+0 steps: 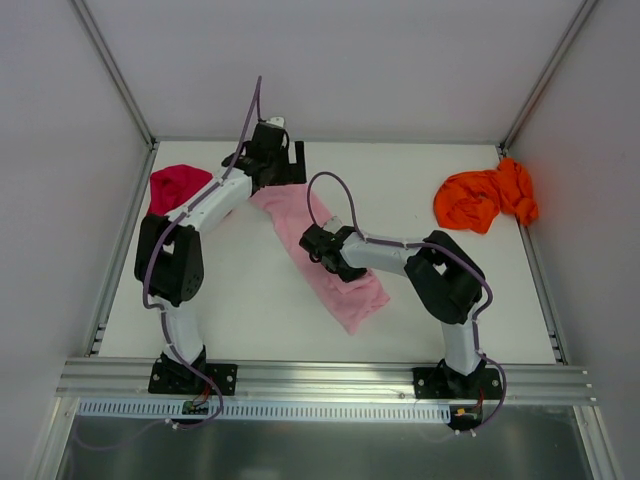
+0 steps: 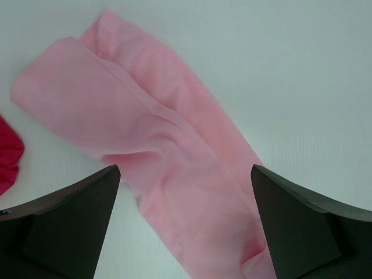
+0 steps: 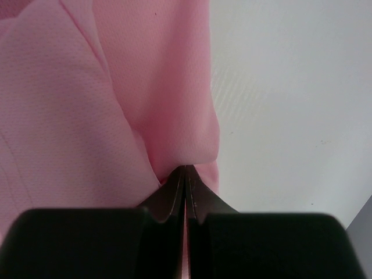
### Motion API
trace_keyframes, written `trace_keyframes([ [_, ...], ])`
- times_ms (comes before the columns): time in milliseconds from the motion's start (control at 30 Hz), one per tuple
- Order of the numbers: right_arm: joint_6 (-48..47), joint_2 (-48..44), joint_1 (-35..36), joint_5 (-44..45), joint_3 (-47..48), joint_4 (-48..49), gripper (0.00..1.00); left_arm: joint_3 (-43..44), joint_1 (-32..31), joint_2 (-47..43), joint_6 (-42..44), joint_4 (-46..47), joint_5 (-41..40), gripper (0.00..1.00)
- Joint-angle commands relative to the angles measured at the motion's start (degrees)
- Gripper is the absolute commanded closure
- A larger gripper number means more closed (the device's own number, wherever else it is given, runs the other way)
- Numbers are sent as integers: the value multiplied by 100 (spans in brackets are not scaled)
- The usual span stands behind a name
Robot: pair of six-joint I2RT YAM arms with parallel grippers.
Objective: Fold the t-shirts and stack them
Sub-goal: Rotate the tshirt 90 degrees
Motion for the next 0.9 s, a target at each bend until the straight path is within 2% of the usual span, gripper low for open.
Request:
trace_keyframes([
  [0, 103, 83, 7, -187, 41, 264, 99, -226, -106, -257, -352, -350, -674, 1],
  [100, 111, 31, 7, -179, 32, 282, 99, -936, -106, -389, -704, -203, -552, 1],
  [267, 112, -92, 7, -152, -100, 343, 99, -1553, -193, -372, -916, 385, -51, 1],
  [533, 85, -92, 7, -170, -38, 317, 99, -1510, -299, 102, -899, 457, -6, 1],
  [700, 94, -276, 51, -117, -126, 334, 99, -1124, -290, 603, -846, 352, -94, 1],
  [867, 120, -409, 95, -126, -258, 361, 99, -772, -255, 1139, -864, 351, 257, 1],
])
